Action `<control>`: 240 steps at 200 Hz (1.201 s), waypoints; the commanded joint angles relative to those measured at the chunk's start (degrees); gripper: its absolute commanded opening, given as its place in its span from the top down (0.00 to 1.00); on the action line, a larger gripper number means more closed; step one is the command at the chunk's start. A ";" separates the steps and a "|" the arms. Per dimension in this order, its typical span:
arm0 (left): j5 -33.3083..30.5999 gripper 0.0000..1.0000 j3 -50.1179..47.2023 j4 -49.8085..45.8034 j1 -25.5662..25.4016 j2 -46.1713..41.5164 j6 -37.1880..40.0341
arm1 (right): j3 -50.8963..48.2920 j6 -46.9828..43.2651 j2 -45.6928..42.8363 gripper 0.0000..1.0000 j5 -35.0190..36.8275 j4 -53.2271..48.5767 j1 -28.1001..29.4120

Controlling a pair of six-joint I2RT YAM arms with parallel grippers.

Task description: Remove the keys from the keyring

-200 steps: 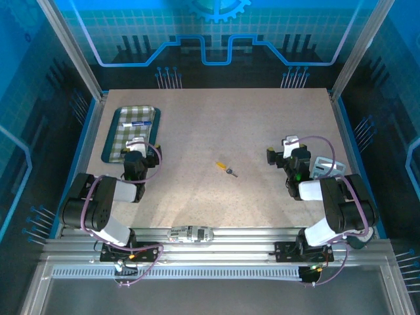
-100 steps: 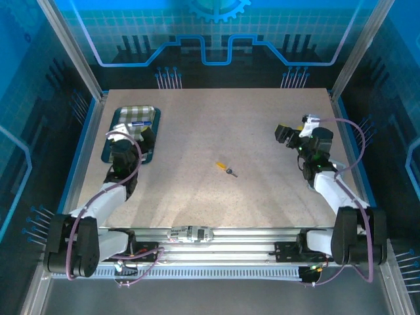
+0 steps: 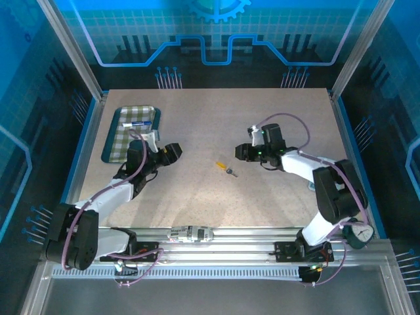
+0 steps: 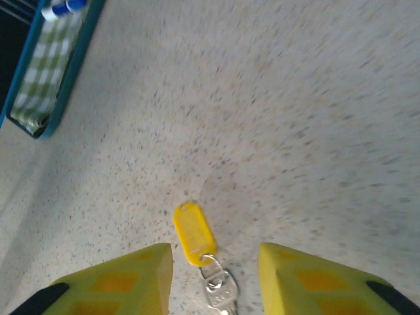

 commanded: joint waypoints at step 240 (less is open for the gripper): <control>0.20 0.25 -2.27 1.31 -3.91 2.02 -4.31 | 5.80 -3.87 10.70 0.77 0.28 -7.49 8.39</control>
